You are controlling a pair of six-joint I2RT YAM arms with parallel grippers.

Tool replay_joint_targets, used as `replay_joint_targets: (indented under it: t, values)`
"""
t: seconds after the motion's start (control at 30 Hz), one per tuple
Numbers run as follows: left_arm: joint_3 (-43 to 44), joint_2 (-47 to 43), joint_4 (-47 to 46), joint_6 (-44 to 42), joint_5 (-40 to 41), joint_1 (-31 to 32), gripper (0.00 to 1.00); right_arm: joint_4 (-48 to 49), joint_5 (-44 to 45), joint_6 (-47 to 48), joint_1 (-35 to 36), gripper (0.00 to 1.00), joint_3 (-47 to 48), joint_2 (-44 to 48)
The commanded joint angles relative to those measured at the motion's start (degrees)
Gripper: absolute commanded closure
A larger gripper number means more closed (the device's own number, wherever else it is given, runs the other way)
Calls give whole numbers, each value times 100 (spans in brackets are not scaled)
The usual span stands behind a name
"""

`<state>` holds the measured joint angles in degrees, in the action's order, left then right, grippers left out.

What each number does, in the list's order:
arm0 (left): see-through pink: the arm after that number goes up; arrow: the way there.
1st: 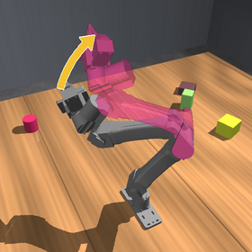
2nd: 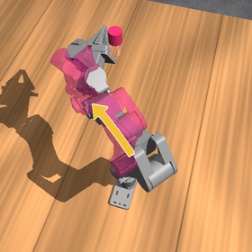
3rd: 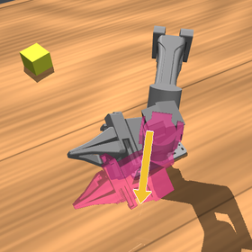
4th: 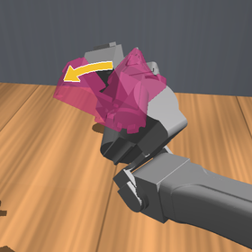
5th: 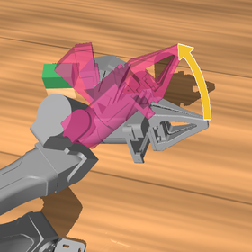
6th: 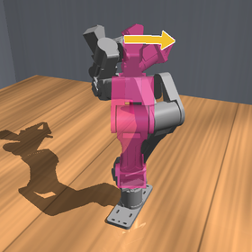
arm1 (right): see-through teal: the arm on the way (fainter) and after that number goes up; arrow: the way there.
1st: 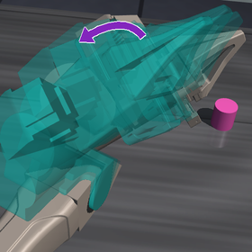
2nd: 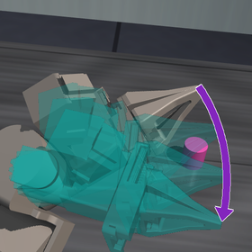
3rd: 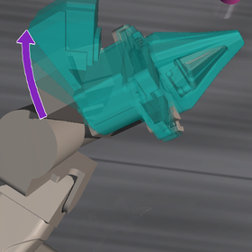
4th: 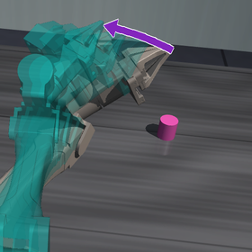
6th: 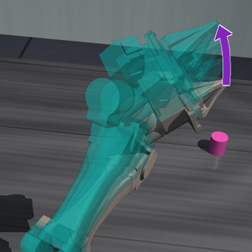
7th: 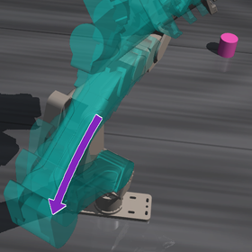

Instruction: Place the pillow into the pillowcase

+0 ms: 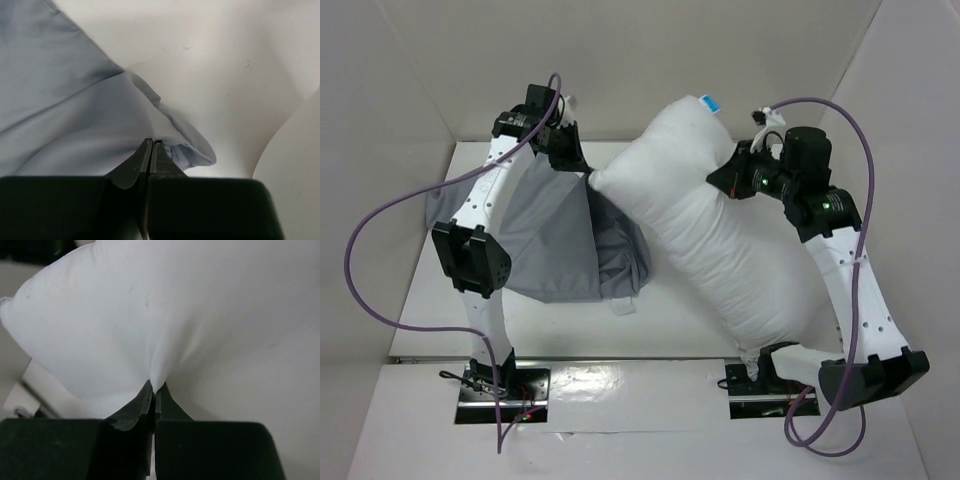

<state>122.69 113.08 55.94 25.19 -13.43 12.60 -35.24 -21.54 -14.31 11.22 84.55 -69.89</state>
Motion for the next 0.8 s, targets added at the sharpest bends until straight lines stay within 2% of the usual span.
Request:
replay_joint_targets:
  t: [0.0,0.13,0.3,0.43,0.63,0.77]
  values:
    - [255,284,-13,-155,-151,-30,100,-104,-2236,1016,73,100,-343,168]
    - [308,390,-13,-207,-151,-82,100,-606,-3055,1518,468,100,-650,168]
    - [527,575,-13,-207,-151,-188,100,-939,-3260,1790,1109,100,-985,168]
    - [843,768,-135,46,-151,-389,100,-1300,-2673,1852,1584,100,-985,-50]
    - [1019,602,-461,302,-406,-627,100,-1028,-2030,1554,2742,100,-1397,-516]
    - [1020,400,-541,355,-546,-741,100,-1028,-1617,1492,3158,100,-1398,-921]
